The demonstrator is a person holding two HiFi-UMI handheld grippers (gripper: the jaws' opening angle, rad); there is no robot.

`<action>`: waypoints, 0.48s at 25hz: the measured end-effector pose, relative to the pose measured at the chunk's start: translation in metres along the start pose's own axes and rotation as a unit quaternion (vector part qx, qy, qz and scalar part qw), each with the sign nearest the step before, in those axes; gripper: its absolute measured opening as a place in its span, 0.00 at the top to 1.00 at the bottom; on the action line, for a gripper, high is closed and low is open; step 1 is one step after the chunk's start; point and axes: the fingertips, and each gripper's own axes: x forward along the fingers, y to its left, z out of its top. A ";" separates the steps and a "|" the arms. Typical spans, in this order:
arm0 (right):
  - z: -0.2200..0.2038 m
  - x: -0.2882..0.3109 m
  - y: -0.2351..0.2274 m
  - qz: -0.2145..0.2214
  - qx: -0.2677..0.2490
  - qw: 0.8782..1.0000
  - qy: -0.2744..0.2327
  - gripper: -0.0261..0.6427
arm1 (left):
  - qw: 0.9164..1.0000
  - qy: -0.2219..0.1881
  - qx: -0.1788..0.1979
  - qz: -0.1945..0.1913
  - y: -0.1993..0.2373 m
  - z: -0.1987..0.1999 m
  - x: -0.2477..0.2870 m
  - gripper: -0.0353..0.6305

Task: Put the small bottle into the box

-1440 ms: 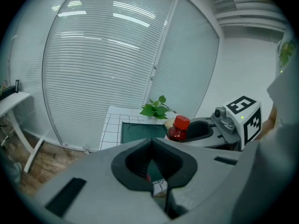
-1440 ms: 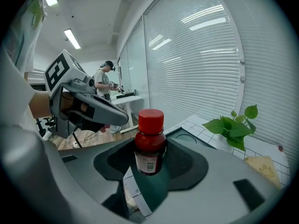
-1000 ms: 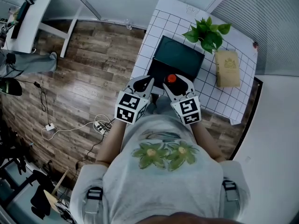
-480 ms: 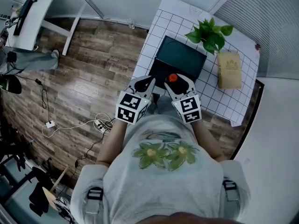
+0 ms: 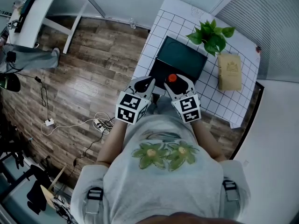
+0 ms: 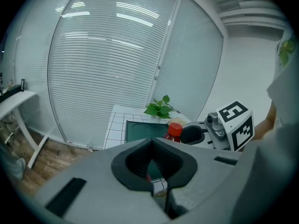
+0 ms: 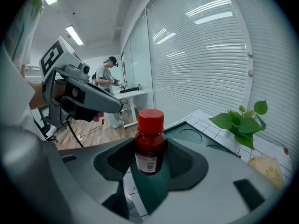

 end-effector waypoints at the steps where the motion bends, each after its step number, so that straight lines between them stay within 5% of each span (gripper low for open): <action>1: 0.000 0.000 0.000 0.001 0.000 1.000 0.001 0.65 | 1.000 0.000 0.000 0.000 0.000 0.000 0.000 0.94; 12: -0.006 0.007 0.003 0.014 -0.001 1.000 0.011 0.65 | 1.000 0.000 -0.004 0.005 0.002 -0.001 0.001 0.94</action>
